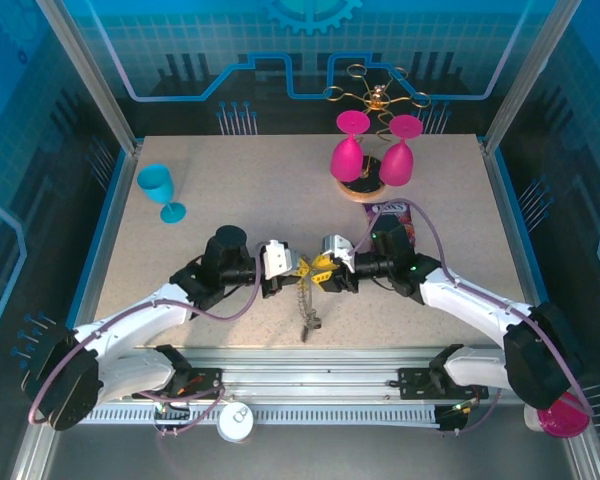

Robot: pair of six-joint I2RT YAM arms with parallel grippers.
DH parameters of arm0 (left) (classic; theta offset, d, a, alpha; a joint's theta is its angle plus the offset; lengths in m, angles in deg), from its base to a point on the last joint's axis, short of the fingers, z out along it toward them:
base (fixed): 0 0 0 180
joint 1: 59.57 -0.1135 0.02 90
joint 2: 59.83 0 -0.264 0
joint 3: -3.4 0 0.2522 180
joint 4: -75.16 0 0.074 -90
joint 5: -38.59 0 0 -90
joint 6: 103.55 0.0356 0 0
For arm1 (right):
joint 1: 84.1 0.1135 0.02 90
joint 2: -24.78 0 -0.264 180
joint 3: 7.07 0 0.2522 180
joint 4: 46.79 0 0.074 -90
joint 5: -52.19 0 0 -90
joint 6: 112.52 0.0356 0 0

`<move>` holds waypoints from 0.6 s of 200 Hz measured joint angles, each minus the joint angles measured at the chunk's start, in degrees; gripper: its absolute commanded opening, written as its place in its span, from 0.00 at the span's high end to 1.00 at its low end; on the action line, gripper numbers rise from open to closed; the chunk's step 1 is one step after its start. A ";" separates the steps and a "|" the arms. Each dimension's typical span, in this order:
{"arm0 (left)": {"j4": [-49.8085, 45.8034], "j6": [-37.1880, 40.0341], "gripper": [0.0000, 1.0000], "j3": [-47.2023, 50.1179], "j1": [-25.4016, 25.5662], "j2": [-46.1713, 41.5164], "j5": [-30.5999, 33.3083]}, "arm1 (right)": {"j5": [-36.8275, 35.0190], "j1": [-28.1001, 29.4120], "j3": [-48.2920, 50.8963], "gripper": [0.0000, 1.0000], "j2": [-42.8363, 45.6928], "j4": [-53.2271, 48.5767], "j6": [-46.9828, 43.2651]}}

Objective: Put the keys on the keyring

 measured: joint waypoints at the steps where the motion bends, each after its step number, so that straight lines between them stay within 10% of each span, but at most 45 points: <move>1: 0.09 0.00 1.00 0.00 0.00 -0.02 -0.04 | 0.07 0.00 0.07 0.72 0.00 0.20 -0.02; 120: 3.93 -0.17 1.00 0.11 0.00 -0.26 -1.92 | 0.85 -1.14 3.69 0.63 6.19 8.70 1.73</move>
